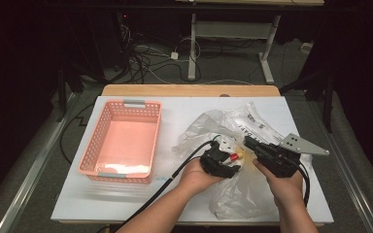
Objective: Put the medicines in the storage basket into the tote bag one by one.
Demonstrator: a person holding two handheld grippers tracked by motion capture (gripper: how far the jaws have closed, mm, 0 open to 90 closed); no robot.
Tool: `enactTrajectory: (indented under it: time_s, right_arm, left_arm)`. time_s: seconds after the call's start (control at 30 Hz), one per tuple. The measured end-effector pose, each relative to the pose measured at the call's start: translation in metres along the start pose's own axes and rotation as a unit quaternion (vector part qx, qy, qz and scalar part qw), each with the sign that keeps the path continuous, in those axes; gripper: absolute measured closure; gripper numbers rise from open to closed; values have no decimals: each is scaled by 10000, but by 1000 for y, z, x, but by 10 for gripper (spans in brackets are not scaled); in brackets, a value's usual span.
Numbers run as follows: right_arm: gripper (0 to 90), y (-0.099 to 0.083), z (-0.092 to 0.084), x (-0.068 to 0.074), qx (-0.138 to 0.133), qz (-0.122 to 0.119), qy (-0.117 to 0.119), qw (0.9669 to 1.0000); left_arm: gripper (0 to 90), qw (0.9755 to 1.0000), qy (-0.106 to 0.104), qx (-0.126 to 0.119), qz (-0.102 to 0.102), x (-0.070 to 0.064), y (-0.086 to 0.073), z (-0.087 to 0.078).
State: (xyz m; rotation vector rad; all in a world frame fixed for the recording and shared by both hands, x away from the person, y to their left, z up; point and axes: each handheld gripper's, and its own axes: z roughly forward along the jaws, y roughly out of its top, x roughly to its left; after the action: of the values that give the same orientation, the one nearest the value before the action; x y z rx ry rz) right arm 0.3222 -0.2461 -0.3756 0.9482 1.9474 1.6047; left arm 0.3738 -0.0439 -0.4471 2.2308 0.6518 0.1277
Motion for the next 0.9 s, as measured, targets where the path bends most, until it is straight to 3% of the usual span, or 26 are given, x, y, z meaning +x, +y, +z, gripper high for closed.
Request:
enactTrajectory:
  time_s: [0.17, 0.4, 0.47, 0.57, 0.63, 0.77, 0.9]
  right_arm:
    - [900, 0, -1, 0, -8, 12, -12, 10000]
    - [900, 0, 2, 3, 40, -7, -10, 10000]
    - [900, 0, 2, 3, 43, -6, -10, 10000]
    - [900, 0, 3, 3, 58, -7, -41, 10000]
    - [900, 0, 3, 3, 56, -2, -47, 10000]
    - [900, -1, 4, 2, 89, 11, -84, 9999]
    - [900, 0, 5, 3, 102, 5, -117, 9999]
  left_arm:
    - [428, 9999, 91, -113, -12, 3, -22, -27]
    - [427, 9997, 245, 10, -56, 8, -61, -57]
    - [420, 9992, 345, 220, 6, 8, -71, -59]
    - [294, 9975, 542, 456, 74, 6, -81, -58]
    - [293, 9968, 493, 620, 51, 4, -87, -55]
    - [303, 9980, 489, 399, -12, 2, -96, -53]
    - [360, 9983, 425, 396, -35, 4, -94, -51]
